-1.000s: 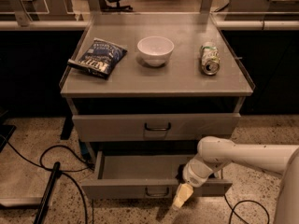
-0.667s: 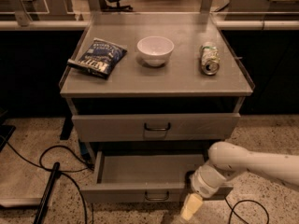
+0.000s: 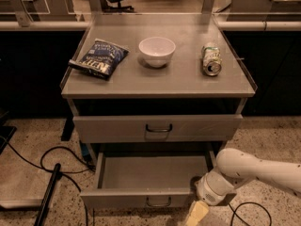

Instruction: Open middle drawer

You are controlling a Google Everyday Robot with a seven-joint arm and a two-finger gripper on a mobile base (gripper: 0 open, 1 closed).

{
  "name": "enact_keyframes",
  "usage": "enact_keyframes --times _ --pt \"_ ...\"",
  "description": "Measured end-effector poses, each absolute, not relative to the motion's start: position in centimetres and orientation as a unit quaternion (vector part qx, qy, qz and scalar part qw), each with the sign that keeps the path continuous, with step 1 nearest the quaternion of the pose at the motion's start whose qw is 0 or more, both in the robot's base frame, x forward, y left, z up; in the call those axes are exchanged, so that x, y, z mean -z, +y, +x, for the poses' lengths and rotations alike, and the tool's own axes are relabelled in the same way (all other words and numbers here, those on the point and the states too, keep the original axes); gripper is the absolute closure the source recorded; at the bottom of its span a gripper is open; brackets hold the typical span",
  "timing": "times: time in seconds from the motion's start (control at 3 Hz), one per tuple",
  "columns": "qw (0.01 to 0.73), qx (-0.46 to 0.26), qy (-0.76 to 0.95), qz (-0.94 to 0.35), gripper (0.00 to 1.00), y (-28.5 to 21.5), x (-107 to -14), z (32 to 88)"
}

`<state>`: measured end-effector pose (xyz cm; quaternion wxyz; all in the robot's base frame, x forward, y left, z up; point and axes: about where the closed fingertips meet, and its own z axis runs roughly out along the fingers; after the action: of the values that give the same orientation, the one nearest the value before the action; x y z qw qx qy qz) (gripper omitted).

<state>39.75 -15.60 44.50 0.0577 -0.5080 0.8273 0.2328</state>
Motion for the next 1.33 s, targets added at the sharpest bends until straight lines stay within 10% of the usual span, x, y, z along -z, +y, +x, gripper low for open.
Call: enact_keyframes --times 1.33 --pt "0.103 -0.220 0.819 -0.520 0.00 -18.4 -46.7 35.7"
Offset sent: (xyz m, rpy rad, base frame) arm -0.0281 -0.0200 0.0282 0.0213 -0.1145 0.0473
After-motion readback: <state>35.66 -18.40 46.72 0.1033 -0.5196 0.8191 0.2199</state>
